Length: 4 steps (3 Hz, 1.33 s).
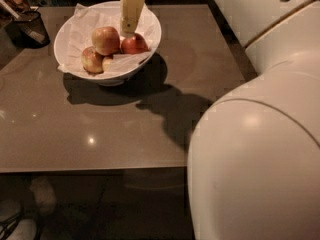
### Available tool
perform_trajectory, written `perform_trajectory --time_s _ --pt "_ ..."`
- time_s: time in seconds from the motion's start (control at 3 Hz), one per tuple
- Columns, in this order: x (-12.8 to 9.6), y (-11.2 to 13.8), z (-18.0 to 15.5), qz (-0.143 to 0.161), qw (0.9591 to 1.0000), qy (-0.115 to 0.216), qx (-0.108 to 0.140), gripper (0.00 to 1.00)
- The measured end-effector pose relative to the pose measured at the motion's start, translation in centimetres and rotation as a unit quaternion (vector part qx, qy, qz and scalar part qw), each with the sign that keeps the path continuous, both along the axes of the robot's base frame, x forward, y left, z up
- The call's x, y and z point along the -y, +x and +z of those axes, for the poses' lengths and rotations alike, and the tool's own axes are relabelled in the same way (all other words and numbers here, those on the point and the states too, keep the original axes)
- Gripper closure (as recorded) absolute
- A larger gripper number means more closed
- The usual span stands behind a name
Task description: Pick apple from white bowl
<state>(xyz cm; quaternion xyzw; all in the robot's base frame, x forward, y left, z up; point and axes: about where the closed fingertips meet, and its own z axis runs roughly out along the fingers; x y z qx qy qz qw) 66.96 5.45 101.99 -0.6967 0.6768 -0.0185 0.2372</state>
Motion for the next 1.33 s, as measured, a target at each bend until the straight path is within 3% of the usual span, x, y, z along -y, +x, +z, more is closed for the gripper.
perform_trajectory --time_s 0.33,0.67,1.33 --pt "-1.4 1.0 -0.1 0.010 0.9999 0.006 -0.007 0.39" --pt "-2.6 2.0 -0.2 0.020 0.9997 0.011 -0.011 0.47" --pt "-4.8 3.2 -0.8 0.037 0.9987 0.027 -0.021 0.44"
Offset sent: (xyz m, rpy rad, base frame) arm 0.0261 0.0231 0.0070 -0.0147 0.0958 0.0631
